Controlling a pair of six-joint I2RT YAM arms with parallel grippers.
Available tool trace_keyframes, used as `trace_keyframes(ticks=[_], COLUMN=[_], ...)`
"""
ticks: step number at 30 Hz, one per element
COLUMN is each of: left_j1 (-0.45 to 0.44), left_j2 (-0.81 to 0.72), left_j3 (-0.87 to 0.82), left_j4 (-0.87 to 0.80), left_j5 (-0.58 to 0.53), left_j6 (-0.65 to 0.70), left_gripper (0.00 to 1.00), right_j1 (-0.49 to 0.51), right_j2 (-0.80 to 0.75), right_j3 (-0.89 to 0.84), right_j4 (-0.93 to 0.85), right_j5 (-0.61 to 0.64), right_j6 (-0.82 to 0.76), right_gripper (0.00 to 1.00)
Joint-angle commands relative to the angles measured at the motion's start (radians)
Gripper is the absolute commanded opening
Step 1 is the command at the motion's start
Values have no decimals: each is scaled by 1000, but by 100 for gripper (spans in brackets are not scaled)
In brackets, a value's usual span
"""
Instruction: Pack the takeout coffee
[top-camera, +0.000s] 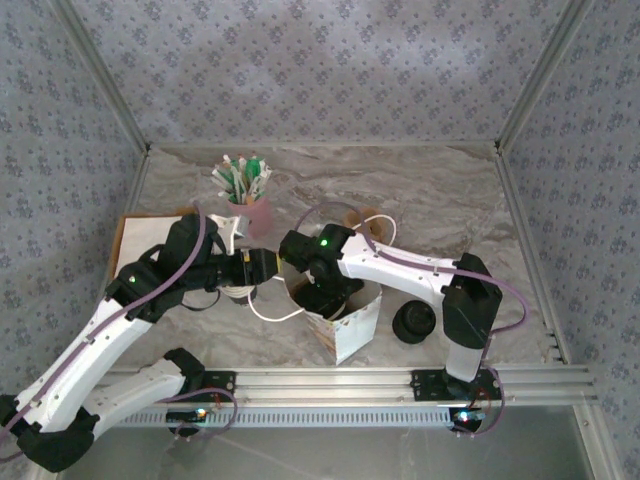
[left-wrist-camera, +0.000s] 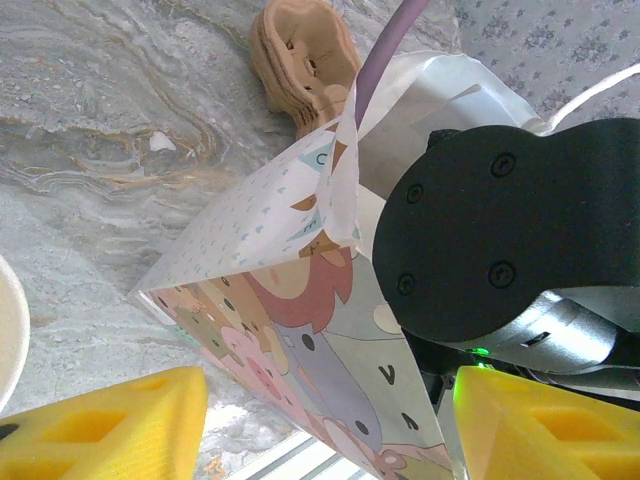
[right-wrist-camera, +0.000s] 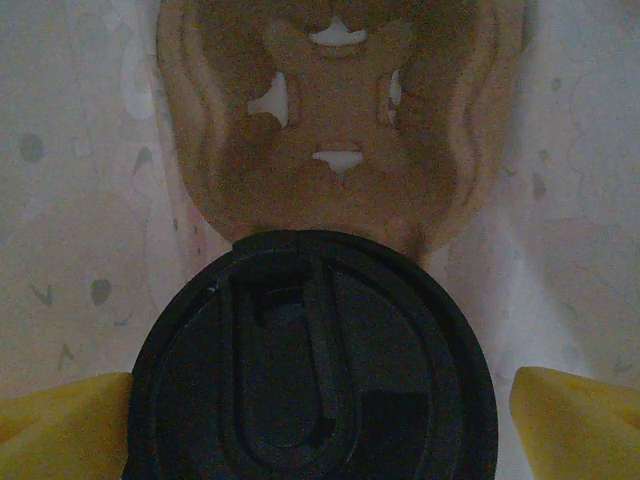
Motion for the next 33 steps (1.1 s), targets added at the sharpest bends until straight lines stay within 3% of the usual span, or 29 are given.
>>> trace_keyframes(ticks=[1,33], left_j1=[3,5], left_j2=[-2,9], left_j3=[40,41], left_j4=[-9,-8], left_j5=[-9,-11], left_j6=[18,17], left_gripper=[66,66], right_j1=[9,16], right_j2=[-30,-71], right_j3=[16,48], right_j4=[-54,-80], right_j5=[-4,17], right_j6=[19,29], right_gripper=[97,100])
